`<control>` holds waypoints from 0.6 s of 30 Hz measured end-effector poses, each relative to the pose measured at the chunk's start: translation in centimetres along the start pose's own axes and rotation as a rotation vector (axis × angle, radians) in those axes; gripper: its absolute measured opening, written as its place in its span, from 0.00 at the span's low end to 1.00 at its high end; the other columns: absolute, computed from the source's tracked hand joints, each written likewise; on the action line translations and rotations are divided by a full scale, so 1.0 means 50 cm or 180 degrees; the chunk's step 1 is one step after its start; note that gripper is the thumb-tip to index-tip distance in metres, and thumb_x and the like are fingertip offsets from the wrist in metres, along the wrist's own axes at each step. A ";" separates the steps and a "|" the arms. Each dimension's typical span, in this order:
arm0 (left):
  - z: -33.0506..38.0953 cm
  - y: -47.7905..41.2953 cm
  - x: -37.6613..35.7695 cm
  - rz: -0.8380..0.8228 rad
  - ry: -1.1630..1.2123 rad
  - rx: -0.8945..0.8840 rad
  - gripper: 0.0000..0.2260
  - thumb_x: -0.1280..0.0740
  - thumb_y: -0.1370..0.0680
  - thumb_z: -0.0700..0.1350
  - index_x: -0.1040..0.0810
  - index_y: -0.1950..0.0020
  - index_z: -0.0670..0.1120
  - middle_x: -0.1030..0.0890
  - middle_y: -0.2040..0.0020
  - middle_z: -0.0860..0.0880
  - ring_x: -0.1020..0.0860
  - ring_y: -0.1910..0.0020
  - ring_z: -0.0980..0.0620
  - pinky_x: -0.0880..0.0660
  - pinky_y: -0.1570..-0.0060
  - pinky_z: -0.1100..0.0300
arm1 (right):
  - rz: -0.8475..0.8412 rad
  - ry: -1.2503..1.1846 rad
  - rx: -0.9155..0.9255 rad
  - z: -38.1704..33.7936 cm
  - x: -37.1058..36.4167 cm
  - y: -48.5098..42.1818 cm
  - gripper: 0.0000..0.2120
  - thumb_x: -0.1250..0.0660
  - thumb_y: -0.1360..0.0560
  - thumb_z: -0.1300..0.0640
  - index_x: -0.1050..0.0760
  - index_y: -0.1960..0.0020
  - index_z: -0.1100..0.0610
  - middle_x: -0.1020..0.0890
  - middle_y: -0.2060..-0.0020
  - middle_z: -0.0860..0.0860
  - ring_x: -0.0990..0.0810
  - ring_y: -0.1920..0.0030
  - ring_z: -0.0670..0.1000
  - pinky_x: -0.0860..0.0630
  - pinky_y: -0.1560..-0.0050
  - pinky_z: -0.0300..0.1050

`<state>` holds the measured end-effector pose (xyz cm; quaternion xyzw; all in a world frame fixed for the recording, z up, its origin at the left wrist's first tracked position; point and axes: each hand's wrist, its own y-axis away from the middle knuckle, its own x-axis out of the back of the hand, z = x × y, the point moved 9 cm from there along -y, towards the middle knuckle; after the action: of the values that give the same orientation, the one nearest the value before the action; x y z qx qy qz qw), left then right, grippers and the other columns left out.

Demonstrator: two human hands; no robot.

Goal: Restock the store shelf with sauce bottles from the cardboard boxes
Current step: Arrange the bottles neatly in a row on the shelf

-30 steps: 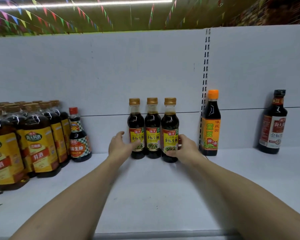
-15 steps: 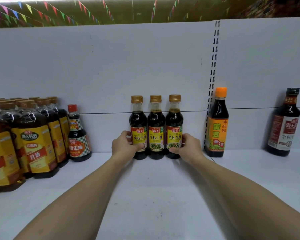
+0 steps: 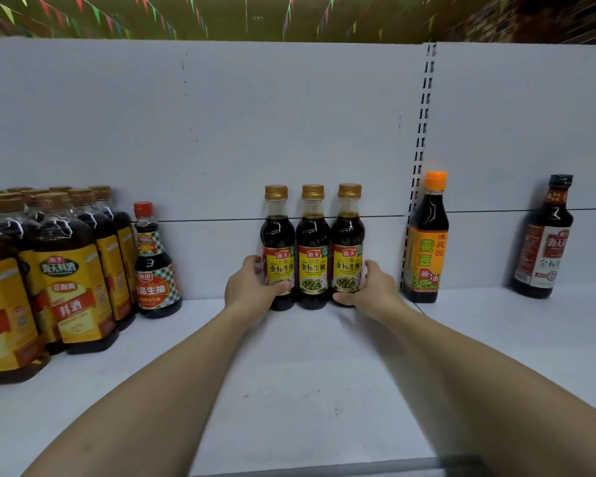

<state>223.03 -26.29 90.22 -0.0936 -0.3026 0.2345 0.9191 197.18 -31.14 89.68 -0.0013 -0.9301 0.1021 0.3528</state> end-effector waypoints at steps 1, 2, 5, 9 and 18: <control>0.001 0.001 0.003 -0.0002 -0.0097 -0.0019 0.39 0.21 0.27 0.54 0.36 0.21 0.47 0.25 0.26 0.47 0.25 0.31 0.44 0.28 0.39 0.53 | -0.0005 0.0074 -0.0037 0.000 0.002 0.006 0.41 0.18 0.31 0.49 0.35 0.27 0.58 0.22 0.35 0.54 0.23 0.34 0.58 0.26 0.41 0.49; 0.005 0.003 0.008 0.0007 -0.0205 -0.0048 0.42 0.21 0.27 0.55 0.38 0.20 0.48 0.28 0.24 0.47 0.27 0.28 0.43 0.29 0.36 0.51 | 0.0010 0.0179 -0.0050 -0.002 0.006 0.013 0.43 0.18 0.32 0.48 0.37 0.26 0.58 0.23 0.34 0.55 0.24 0.34 0.58 0.26 0.41 0.50; 0.020 0.015 0.025 0.0075 -0.0448 -0.0134 0.48 0.21 0.29 0.59 0.44 0.17 0.48 0.34 0.20 0.46 0.35 0.22 0.43 0.33 0.26 0.46 | 0.0140 0.0621 0.0025 -0.014 0.025 0.035 0.48 0.19 0.33 0.41 0.40 0.24 0.56 0.26 0.31 0.57 0.27 0.31 0.60 0.26 0.35 0.56; 0.052 0.061 0.049 0.0159 -0.1000 -0.0299 0.47 0.25 0.26 0.63 0.46 0.16 0.50 0.41 0.17 0.46 0.45 0.18 0.42 0.40 0.22 0.43 | 0.0155 0.1096 0.0300 -0.037 0.045 0.073 0.49 0.23 0.30 0.37 0.45 0.20 0.53 0.31 0.28 0.57 0.33 0.27 0.61 0.31 0.31 0.57; 0.066 0.274 0.146 0.0696 -0.2007 0.0103 0.38 0.38 0.21 0.68 0.47 0.16 0.57 0.48 0.15 0.49 0.54 0.16 0.44 0.49 0.21 0.37 | -0.0308 0.1418 0.1078 -0.098 0.008 0.175 0.47 0.32 0.27 0.31 0.49 0.18 0.49 0.42 0.21 0.58 0.45 0.22 0.63 0.41 0.24 0.62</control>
<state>221.08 -10.71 92.28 -0.0337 -0.5565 0.3539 0.7510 199.48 -21.63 91.88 0.0796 -0.7983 0.2362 0.5482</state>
